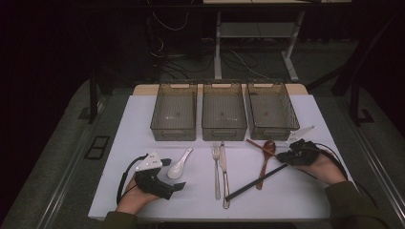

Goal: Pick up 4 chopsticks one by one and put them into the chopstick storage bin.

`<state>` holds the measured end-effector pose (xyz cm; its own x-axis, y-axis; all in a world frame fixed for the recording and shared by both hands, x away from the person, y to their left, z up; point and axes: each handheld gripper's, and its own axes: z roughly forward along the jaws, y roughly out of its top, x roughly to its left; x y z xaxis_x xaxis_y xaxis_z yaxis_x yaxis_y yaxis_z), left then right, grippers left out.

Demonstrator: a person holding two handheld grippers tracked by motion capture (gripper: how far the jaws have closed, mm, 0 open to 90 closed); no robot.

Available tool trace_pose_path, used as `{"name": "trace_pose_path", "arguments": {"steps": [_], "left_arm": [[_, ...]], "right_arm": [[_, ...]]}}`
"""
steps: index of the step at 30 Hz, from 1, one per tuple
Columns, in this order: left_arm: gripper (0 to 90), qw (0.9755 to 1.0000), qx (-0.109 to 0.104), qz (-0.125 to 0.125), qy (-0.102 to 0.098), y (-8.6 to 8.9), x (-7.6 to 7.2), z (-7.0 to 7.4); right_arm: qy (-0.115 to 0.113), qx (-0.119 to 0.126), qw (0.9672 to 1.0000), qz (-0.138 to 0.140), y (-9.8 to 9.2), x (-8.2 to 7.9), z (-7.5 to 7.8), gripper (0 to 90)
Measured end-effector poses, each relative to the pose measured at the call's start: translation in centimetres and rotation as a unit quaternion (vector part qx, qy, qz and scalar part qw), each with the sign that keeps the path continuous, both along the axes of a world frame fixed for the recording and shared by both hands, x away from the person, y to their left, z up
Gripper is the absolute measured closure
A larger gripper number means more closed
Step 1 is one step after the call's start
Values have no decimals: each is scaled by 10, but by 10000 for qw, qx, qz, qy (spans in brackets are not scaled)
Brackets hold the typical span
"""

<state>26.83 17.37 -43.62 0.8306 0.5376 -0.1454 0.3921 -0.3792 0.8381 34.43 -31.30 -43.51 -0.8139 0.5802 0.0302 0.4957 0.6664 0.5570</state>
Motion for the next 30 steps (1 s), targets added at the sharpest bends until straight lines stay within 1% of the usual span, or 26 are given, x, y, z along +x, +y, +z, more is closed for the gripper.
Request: {"name": "trace_pose_path", "arguments": {"steps": [5, 15, 19, 21, 30], "left_arm": [[0, 10000, 2, -4, -1, 0, 0, 0], [0, 10000, 3, -1, -7, 0, 0, 0], [0, 10000, 0, 0, -7, 0, 0, 0], [0, 10000, 7, -7, -7, 0, 0, 0], [0, 10000, 14, -8, -2, -1, 0, 0]], "right_arm": [[8, 75, 10000, -9, -2, 0, 1, 838], [-57, 258, 9996, -80, -7, 0, 8, 839], [-86, 384, 9992, -77, -9, -1, 11, 839], [-128, 394, 9991, -76, -9, -1, 14, 838], [-195, 593, 9980, -28, -7, -3, 21, 839]]}}
